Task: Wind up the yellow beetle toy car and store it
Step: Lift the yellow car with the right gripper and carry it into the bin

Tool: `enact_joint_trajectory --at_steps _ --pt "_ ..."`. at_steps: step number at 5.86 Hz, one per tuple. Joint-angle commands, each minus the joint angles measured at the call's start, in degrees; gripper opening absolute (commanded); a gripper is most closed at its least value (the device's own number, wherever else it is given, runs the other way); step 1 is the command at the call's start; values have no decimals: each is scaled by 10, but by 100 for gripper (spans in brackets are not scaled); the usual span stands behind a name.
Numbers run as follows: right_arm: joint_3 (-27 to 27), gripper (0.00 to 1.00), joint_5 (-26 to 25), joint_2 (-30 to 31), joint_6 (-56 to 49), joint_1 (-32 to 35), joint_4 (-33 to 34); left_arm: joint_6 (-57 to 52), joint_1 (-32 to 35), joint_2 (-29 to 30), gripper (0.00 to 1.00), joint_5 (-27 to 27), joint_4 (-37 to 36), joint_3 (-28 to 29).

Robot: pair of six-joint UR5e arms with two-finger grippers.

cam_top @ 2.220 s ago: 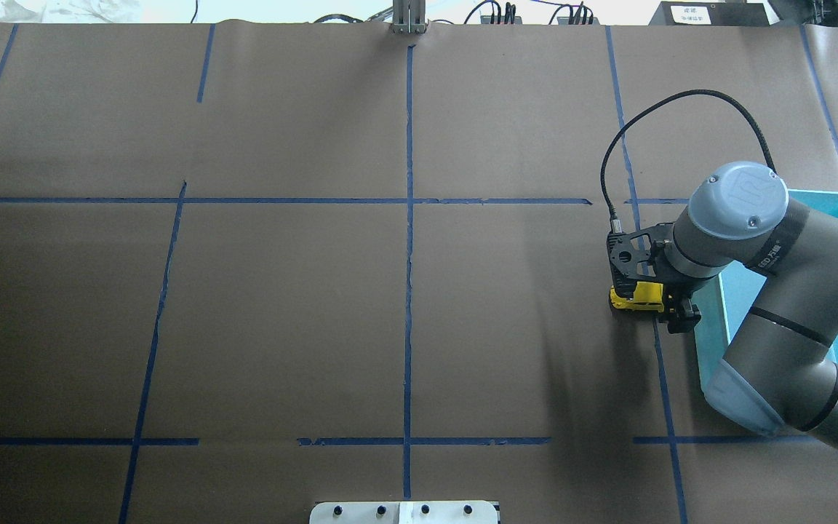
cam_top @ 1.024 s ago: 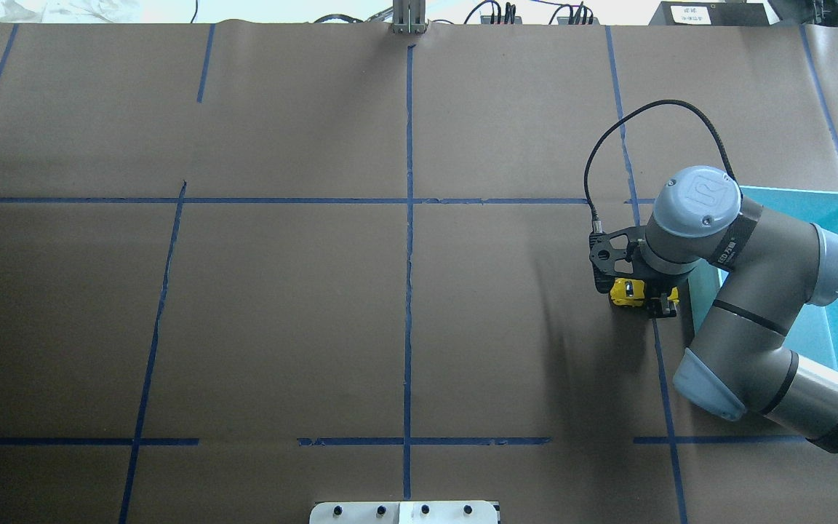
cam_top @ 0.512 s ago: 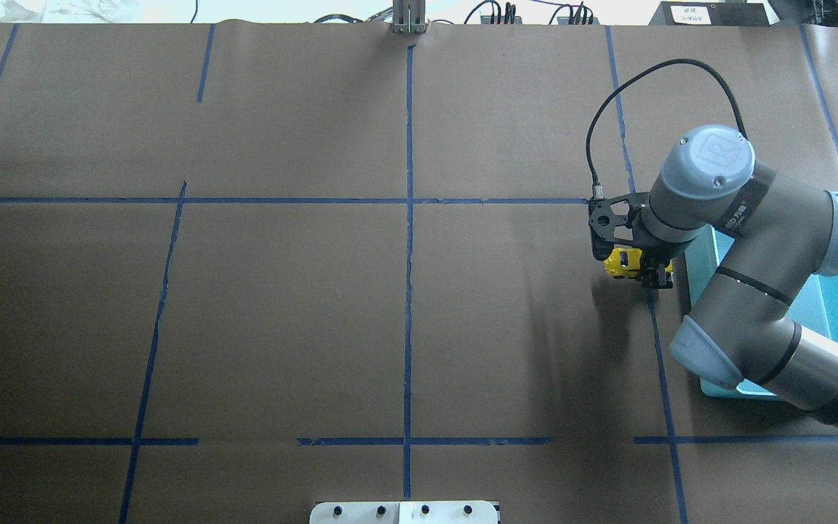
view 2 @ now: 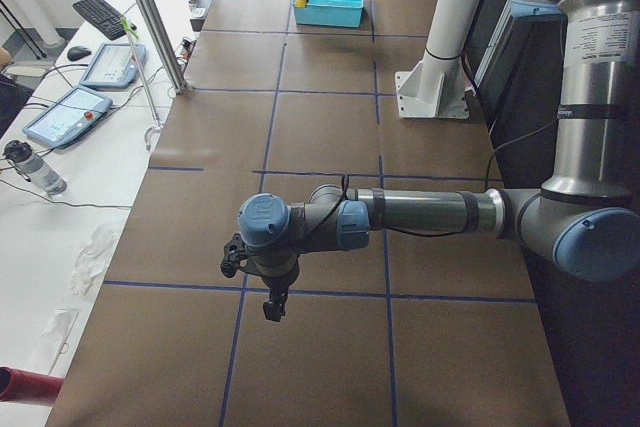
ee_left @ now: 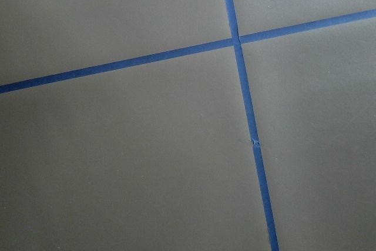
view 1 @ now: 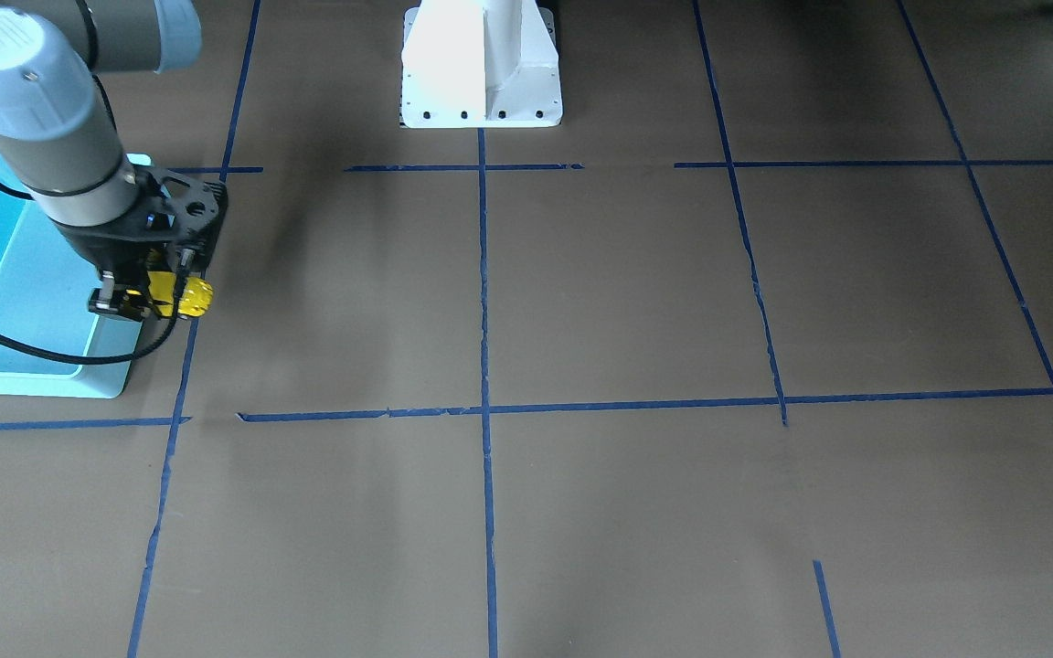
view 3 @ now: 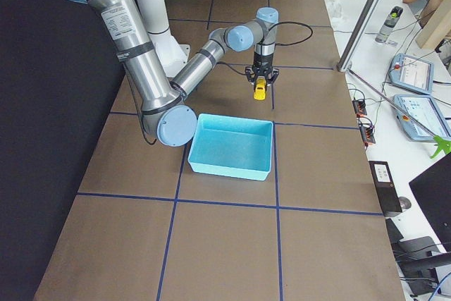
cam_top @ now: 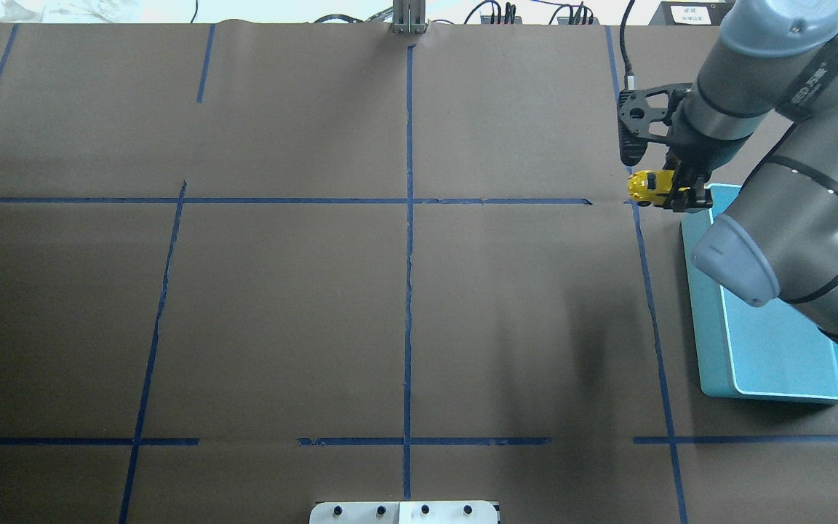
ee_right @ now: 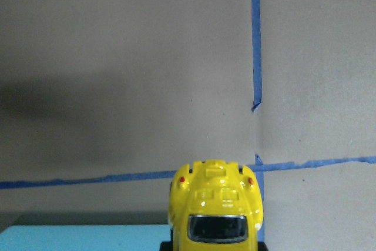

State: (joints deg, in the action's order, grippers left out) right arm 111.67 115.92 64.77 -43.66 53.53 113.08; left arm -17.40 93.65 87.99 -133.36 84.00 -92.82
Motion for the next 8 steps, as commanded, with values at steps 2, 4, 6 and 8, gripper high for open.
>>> enact_joint_trajectory --at_steps 2,4,6,8 --pt "88 27 1 183 -61 25 -67 2 2 -1 100 1 -1 -3" --pt "79 26 -1 283 -63 19 -164 5 2 -1 100 -2 -2 -4" --pt "24 26 0 309 -58 17 -253 17 2 -3 100 -23 -2 -3" --pt "-34 26 12 310 -37 9 -309 69 2 -5 100 -23 -1 -3"
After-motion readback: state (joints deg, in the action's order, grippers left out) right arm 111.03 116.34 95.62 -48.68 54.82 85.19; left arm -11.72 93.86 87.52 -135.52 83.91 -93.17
